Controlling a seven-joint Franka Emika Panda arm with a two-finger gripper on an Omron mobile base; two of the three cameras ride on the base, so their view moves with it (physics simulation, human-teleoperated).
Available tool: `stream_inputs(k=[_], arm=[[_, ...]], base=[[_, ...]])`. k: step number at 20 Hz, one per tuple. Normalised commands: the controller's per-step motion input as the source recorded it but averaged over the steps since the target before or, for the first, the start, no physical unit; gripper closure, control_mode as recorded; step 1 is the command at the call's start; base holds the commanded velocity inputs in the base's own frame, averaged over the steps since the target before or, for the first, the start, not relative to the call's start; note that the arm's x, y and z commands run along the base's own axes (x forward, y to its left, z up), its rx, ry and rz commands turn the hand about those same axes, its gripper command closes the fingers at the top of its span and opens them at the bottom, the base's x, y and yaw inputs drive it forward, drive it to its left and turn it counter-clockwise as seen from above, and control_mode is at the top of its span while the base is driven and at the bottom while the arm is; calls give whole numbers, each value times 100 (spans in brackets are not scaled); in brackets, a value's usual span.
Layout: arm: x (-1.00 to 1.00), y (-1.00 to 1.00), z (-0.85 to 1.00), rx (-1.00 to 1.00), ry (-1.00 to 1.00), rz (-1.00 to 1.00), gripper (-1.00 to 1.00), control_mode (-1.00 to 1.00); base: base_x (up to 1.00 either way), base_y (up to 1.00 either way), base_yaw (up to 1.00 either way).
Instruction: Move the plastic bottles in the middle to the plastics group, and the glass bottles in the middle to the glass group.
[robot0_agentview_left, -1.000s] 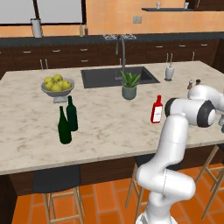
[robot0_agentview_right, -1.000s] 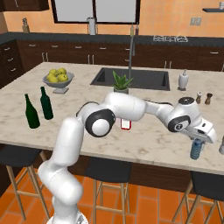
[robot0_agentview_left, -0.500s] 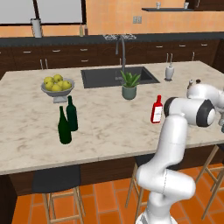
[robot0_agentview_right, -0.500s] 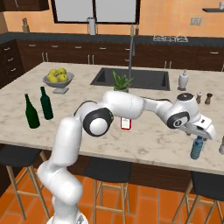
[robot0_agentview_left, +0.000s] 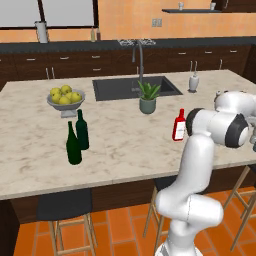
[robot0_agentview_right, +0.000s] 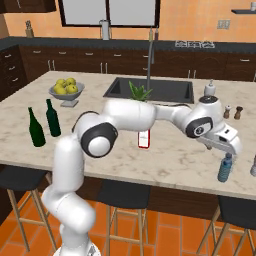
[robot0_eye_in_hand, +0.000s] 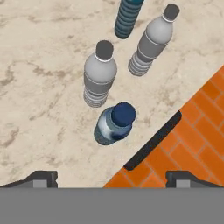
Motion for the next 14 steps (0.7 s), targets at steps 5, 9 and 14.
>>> stream_inputs(k=[5, 9, 14], arm=[[-29, 99, 9, 0, 0, 0, -100, -100], [-12, 100, 4, 0, 0, 9, -100, -100], [9, 100, 3, 0, 0, 19, -100, -100]], base=[[0, 0, 0], [0, 0, 0], [0, 0, 0]])
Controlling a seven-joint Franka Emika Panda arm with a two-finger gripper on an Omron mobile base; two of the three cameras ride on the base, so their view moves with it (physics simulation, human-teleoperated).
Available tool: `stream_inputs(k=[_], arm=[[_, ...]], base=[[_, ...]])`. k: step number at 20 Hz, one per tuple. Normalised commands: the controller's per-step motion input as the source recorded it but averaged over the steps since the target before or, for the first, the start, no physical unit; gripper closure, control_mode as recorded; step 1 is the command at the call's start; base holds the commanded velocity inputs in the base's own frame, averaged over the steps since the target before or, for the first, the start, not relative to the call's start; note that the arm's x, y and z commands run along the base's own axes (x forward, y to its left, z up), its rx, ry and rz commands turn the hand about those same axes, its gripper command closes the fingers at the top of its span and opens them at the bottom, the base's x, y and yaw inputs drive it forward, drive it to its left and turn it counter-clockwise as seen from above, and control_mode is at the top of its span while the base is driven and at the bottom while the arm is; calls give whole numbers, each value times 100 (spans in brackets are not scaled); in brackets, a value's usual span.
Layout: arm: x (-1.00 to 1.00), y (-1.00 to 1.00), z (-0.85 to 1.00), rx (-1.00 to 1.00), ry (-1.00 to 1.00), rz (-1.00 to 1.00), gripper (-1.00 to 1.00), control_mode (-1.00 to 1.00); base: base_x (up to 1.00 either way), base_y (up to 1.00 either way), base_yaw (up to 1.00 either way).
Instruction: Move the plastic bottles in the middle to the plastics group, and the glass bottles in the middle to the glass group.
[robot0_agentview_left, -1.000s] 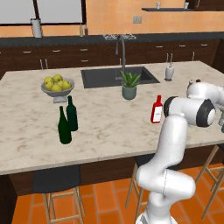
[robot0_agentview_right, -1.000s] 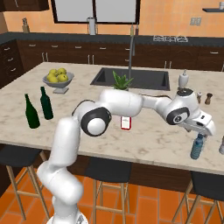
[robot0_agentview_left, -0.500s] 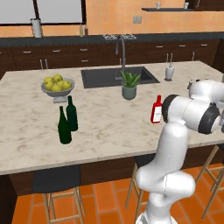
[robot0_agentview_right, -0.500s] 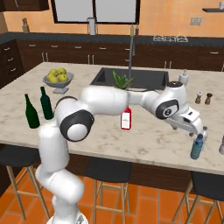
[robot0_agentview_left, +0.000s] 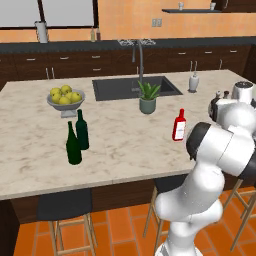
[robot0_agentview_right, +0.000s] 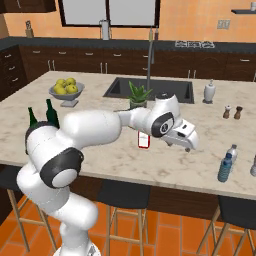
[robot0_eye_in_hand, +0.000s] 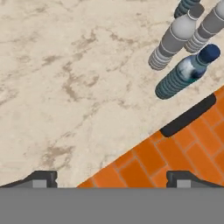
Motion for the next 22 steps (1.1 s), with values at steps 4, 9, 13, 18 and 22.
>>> stream_inputs(k=[4, 9, 13, 18, 22], arm=[[37, 87, 15, 1, 0, 35, -100, -100], [43, 66, 18, 8, 0, 49, -100, -100], [60, 41, 24, 17, 0, 44, -100, -100], [64, 16, 25, 15, 0, 35, -100, -100], [78, 20, 21, 0, 0, 5, -100, -100]], base=[[0, 0, 0], [0, 0, 0], [0, 0, 0], [0, 0, 0], [0, 0, 0]])
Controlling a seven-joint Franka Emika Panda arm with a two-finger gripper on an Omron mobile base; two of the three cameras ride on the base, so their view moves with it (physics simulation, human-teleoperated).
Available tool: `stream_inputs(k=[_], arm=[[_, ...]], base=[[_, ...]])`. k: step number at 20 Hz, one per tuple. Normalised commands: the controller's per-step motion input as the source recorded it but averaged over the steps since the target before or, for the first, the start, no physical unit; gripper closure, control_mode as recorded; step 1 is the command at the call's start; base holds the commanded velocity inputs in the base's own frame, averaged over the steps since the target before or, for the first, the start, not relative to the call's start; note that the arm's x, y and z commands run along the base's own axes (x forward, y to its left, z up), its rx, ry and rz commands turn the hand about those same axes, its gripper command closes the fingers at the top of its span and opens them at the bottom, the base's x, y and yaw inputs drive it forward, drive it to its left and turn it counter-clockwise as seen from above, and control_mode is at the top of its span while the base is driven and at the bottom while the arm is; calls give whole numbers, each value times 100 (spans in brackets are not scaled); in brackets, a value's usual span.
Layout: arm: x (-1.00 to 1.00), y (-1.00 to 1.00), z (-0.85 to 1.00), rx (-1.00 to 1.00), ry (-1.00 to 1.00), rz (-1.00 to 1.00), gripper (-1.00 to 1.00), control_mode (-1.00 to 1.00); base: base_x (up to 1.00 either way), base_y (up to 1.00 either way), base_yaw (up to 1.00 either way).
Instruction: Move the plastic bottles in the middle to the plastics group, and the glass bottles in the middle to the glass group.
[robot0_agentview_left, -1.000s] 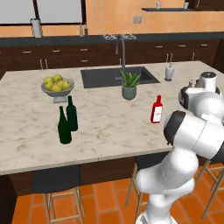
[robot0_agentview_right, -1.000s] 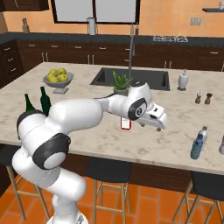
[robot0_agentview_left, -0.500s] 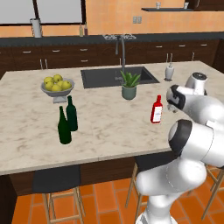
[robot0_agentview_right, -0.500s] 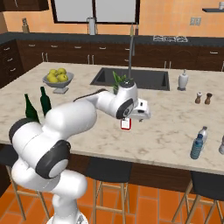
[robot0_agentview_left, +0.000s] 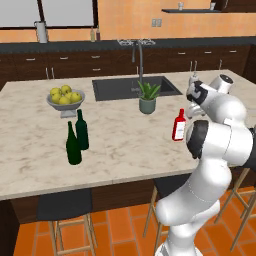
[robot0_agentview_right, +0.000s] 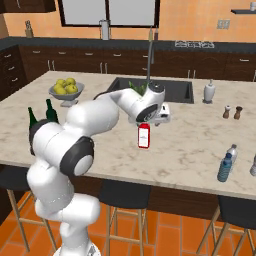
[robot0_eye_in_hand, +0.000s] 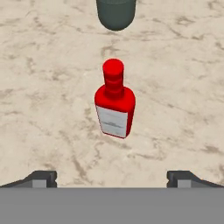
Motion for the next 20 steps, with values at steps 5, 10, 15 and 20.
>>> stream_inputs(k=[5, 10, 15, 20], arm=[[70, 31, 7, -3, 0, -5, -100, -100], [69, 14, -11, -1, 12, -4, -100, -100], [54, 3, -21, 0, 25, 0, -100, -100], [17, -8, -15, 0, 13, 0, -100, -100]], base=[[0, 0, 0], [0, 0, 0], [0, 0, 0], [0, 0, 0]])
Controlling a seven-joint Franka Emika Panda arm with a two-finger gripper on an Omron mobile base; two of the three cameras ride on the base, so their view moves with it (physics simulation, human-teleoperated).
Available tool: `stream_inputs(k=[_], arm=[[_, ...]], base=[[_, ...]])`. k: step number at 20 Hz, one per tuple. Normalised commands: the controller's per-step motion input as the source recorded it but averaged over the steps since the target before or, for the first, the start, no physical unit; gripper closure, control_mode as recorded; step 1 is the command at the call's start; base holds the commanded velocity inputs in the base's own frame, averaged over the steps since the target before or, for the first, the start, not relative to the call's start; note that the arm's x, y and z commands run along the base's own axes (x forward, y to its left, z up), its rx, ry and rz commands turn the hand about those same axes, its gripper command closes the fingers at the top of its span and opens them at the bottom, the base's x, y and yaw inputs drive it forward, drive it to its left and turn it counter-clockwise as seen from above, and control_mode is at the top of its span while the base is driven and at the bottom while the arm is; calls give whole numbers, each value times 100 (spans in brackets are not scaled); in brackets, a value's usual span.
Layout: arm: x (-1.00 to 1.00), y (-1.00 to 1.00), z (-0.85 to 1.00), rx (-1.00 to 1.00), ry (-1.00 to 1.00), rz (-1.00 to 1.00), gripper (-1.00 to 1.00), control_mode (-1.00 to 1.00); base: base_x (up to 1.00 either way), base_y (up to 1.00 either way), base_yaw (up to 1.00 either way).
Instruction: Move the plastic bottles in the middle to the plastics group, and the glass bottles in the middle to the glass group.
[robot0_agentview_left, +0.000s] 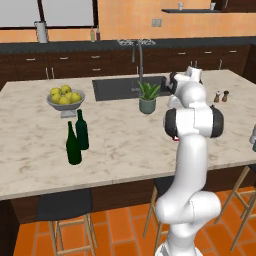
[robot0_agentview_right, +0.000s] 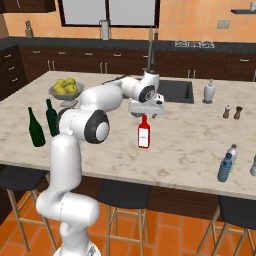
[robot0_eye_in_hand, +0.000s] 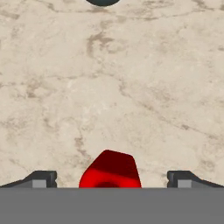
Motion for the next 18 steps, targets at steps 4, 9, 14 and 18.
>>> stream_inputs(k=[4, 9, 14, 18], arm=[[-10, -3, -2, 0, 4, 0, -100, -100], [-8, -1, -7, 0, 0, 0, -100, -100], [-3, 11, -29, 0, 0, 0, -100, -100], [-3, 12, -25, -1, 0, 0, -100, -100]], base=[[0, 0, 0], [0, 0, 0], [0, 0, 0], [0, 0, 0]])
